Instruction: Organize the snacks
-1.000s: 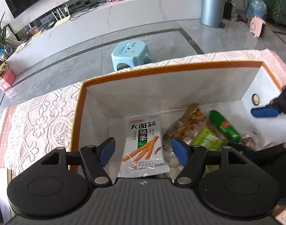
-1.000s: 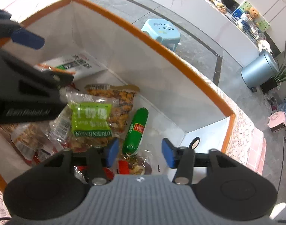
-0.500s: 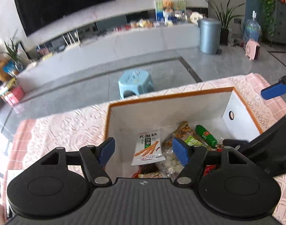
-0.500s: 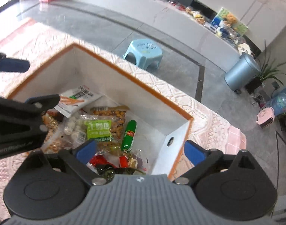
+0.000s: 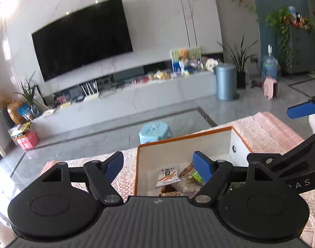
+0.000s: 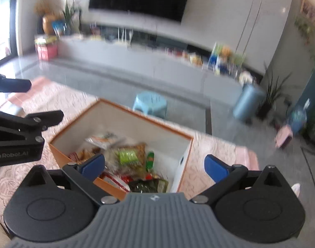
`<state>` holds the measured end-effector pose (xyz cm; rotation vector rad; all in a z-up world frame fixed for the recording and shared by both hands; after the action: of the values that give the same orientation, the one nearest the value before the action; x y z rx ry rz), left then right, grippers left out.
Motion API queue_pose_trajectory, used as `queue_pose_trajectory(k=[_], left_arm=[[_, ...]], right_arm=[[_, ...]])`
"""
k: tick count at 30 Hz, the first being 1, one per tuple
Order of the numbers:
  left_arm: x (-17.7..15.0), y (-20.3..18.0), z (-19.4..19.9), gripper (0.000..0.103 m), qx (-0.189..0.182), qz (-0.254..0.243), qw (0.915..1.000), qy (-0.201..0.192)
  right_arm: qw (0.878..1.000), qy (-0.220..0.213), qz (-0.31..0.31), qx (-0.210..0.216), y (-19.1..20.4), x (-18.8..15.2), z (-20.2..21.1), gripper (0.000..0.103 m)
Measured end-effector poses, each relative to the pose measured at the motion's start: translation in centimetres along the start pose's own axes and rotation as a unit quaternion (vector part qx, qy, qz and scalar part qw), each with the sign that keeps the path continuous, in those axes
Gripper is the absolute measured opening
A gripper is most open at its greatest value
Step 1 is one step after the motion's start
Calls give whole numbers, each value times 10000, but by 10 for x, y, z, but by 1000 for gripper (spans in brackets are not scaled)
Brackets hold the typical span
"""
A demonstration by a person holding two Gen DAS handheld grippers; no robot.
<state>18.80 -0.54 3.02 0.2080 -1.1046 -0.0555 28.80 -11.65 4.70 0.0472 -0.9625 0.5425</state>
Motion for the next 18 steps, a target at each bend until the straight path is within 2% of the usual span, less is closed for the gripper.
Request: queue_pose_trajectory(k=[4, 7, 13, 18], left_arm=[[-11, -1, 23, 91, 40, 174, 9996, -218], [-22, -1, 35, 91, 75, 405, 9985, -350], [-45, 8, 50, 93, 213, 895, 9948, -431], [-64, 17, 45, 94, 479, 1038, 9929, -321]], right_arm=[[9974, -703, -117, -116, 9, -14, 37, 99], [9936, -1043, -402, -160, 12, -27, 58, 99], [9861, -1365, -705, -639, 21, -59, 86, 99], [9789, -1574, -905, -939, 27, -83, 98, 99]])
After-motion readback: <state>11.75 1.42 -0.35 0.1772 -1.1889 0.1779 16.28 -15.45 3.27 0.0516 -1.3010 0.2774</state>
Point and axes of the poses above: each gripper's, at about its wrist camera, not at the fingertips, and z roughly against the way its jaws point, y to its left, x to its top, the point moved 7 cm from there along -z, roughly the way its jaws point, and after that the axes turned 3 degrees about -y, right-handed, at the moved point
